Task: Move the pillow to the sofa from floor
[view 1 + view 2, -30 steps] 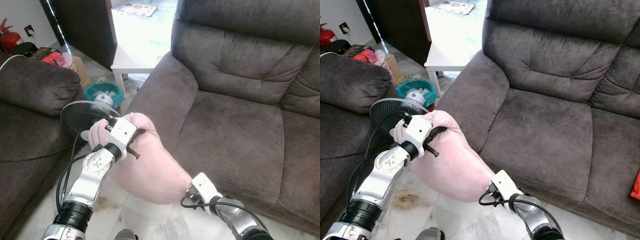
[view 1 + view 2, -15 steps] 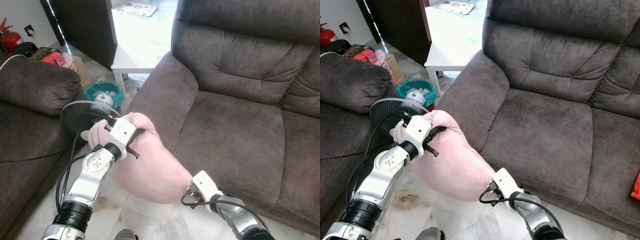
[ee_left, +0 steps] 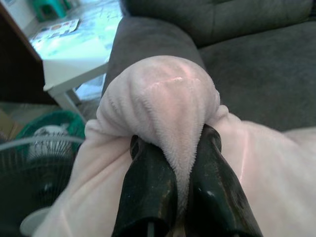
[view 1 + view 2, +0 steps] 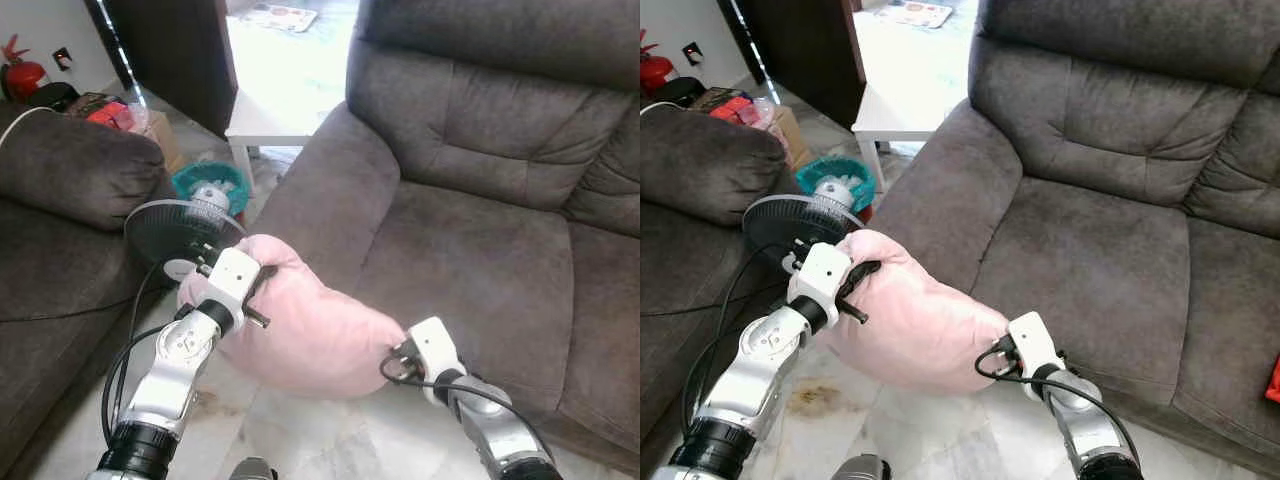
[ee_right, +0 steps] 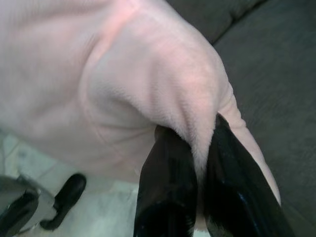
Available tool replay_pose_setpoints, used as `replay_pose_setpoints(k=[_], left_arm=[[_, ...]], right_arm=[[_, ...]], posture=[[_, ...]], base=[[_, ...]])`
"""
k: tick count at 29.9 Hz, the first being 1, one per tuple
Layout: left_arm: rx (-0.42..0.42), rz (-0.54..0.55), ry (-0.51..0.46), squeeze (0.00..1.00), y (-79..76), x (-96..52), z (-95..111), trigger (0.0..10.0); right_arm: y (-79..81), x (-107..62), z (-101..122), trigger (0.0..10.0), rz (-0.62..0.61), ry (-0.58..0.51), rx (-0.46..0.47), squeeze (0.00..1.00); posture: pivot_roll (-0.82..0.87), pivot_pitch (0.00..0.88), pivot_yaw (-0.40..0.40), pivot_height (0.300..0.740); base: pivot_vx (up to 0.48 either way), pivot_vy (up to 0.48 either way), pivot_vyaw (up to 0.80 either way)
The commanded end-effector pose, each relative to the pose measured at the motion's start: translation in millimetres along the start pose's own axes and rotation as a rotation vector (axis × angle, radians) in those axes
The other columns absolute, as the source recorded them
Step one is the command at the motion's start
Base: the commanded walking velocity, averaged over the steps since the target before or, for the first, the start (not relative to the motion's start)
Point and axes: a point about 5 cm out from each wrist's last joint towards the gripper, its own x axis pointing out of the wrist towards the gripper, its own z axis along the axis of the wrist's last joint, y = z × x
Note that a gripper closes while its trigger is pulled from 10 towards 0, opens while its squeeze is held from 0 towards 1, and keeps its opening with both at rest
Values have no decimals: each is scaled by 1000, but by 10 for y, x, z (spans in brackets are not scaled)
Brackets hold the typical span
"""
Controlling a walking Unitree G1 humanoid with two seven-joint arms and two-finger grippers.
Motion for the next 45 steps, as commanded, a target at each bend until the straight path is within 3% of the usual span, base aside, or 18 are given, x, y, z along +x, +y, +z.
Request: replay_pose_setpoints(k=[1,7,9,12,14,21,22,23,24,35,45], left_arm=[[10,-26,-5,0,-89,-34,20,10000],[7,8,14,0,-105,-84,-34,10000],[33,121,-10,0,0,-91,-8,10000],[76,252,-94,0,118,-91,147,10000],[46,330,-140,0,161,-114,235,10000],[30,388,-169,0,113,-165,258,10000],[27,397,-174,0,106,-170,265,10000],[25,406,-179,0,100,-172,271,10000],[29,418,-183,0,95,-183,273,10000],[57,414,-198,0,87,-146,285,10000],[70,404,-219,0,132,-39,337,10000]], right_arm=[[-103,-59,194,0,-62,-102,26,0],[-180,-162,358,0,-144,-199,56,0],[-116,-232,579,0,-185,-370,88,0],[-88,-279,675,0,-230,-468,128,0],[-48,-312,724,0,-252,-513,171,0],[86,-366,791,0,-255,-576,216,0],[92,-374,784,1216,-261,-580,226,0],[97,-381,778,4039,-266,-584,235,0],[107,-392,770,10000,-269,-587,240,0],[154,-390,909,10000,-271,-651,255,0],[118,-319,1049,10000,-284,-678,199,0]], posture=[[140,122,1,740],[134,116,0,740],[134,93,-6,740],[141,85,-7,740],[141,71,-4,740],[133,37,-5,740],[137,29,-4,740],[137,29,-4,740],[135,17,0,740],[130,0,3,740],[124,0,13,740]], base=[[0,0,0],[0,0,0],[0,0,0],[0,0,0],[0,0,0],[0,0,0],[0,0,0],[0,0,0],[0,0,0],[0,0,0],[0,0,0]])
